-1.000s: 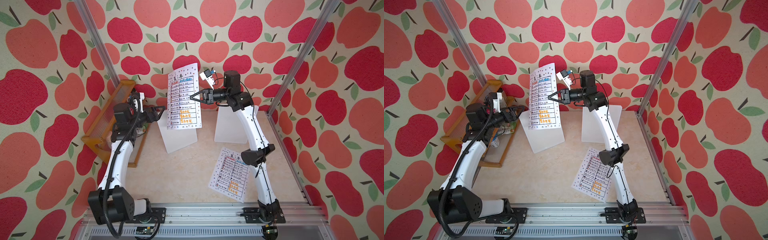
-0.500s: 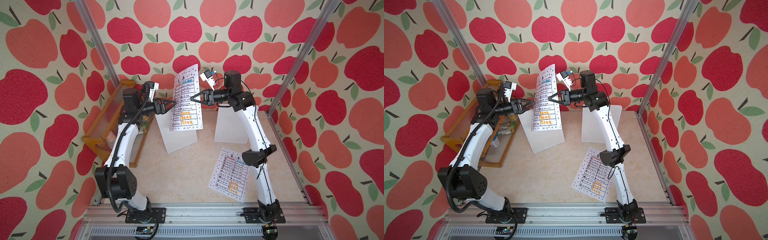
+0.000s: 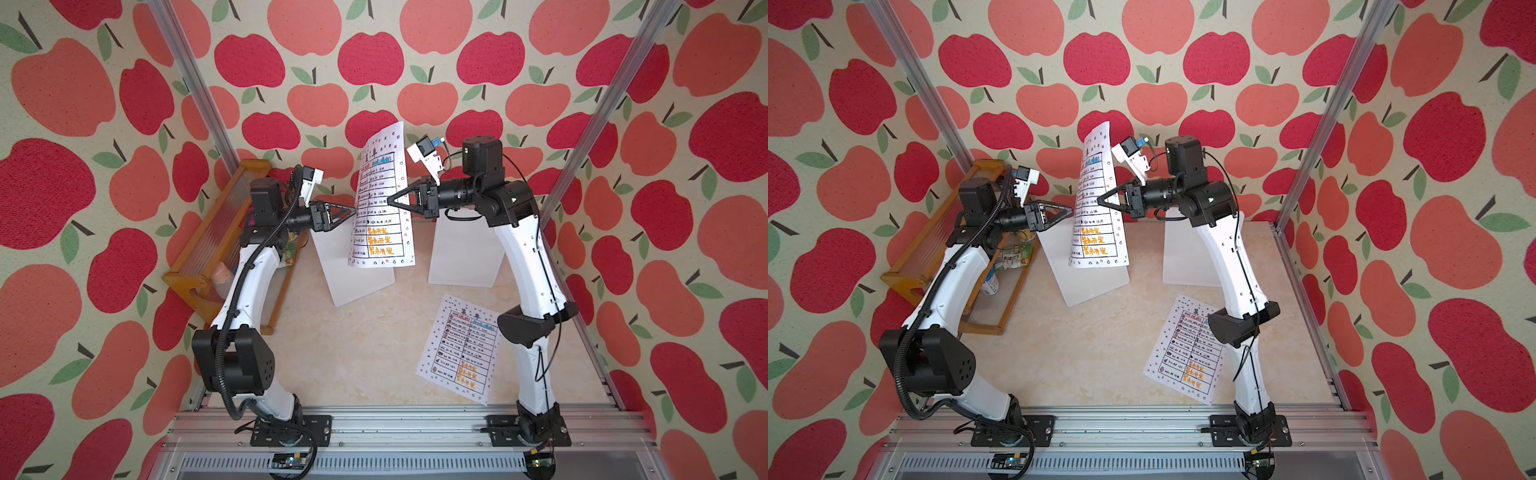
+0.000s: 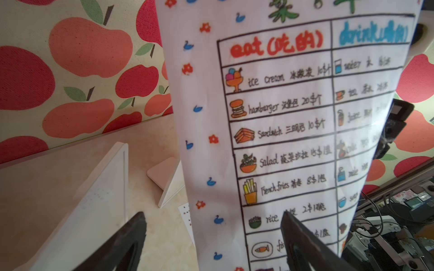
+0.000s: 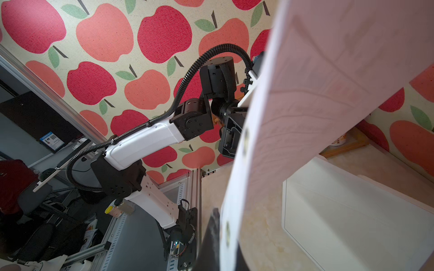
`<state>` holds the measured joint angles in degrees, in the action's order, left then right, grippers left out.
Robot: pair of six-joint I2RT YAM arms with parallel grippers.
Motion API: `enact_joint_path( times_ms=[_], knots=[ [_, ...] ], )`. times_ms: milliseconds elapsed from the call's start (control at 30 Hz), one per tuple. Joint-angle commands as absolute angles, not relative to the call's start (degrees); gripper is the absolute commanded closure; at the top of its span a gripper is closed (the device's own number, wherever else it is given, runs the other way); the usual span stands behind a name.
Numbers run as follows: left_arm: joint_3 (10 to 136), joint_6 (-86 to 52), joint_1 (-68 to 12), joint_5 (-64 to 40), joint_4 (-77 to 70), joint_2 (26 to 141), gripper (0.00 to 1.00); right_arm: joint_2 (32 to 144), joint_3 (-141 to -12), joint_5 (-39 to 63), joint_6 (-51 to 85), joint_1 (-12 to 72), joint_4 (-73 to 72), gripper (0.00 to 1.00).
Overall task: Insert the menus into the narrow rack
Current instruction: Pick up the menu from the center of the board.
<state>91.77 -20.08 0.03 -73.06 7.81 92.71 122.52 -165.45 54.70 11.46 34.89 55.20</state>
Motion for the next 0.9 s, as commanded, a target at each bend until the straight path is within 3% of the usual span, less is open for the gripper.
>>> enact_joint_path(
  times_ms=[0, 400, 867],
  knots=[
    [91.78, -20.72, -2.13, -76.05, 5.73, 93.79, 0.09, 120.25, -164.1, 53.4, 8.94, 35.41, 57.92, 1.0],
    [88.39, -30.81, -4.83, -81.2, -6.78, 93.39, 0.1, 117.61, -162.54, 52.25, 6.81, 34.02, 61.08, 1.0],
    [84.25, -30.47, -7.94, -82.18, -4.11, 87.39, 0.13, 115.05, -159.37, 48.36, 3.02, 32.78, 65.17, 1.0]
  ],
)
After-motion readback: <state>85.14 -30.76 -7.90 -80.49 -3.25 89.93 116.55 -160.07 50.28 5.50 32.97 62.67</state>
